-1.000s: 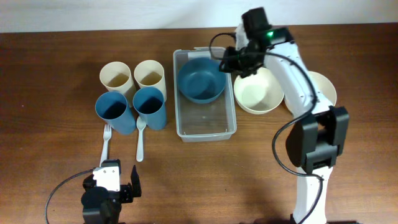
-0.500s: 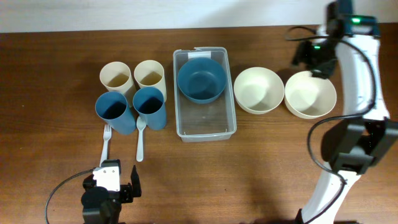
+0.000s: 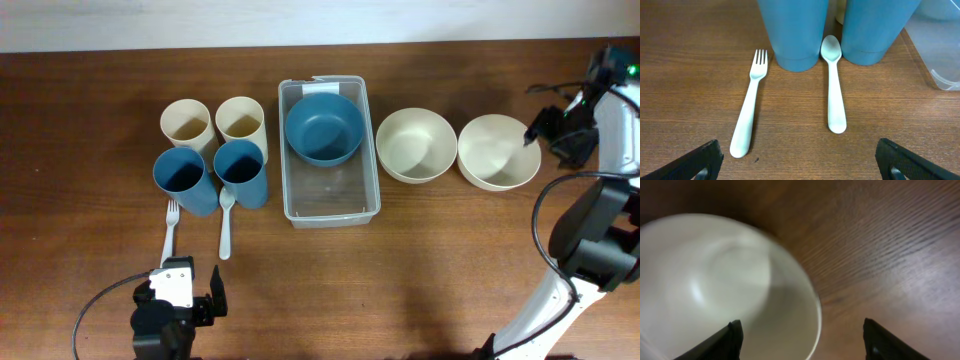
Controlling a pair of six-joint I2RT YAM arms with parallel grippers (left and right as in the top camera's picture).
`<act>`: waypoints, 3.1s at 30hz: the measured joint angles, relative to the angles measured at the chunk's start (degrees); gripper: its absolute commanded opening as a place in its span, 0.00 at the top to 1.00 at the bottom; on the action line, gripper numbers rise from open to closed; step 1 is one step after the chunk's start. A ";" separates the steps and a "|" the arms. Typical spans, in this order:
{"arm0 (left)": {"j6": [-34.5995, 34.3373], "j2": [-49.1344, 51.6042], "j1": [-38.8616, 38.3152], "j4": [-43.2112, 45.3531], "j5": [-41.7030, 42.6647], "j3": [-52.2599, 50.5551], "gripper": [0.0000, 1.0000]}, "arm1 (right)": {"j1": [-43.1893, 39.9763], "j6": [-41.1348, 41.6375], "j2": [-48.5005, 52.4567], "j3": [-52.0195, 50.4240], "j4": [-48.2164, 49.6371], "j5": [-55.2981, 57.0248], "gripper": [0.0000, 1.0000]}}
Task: Pack container
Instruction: 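Release the blue bowl and move the right gripper to the far-right cream bowl, then grasp the far-right cream bowl rim and carry it over the container, then place the cream bowl into the container and return to the other cream bowl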
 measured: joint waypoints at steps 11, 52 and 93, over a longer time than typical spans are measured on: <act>0.02 0.00 0.00 0.00 0.00 0.00 0.00 | -0.70 -0.04 0.79 -14.03 11.43 -2.51 0.44; 0.00 0.00 0.00 0.00 0.00 0.00 0.00 | 7.26 0.20 -23.32 -15.87 8.70 -10.05 0.96; 0.02 0.00 0.00 0.00 0.00 0.00 0.01 | 43.98 2.08 -8.33 -12.98 32.00 -5.81 0.56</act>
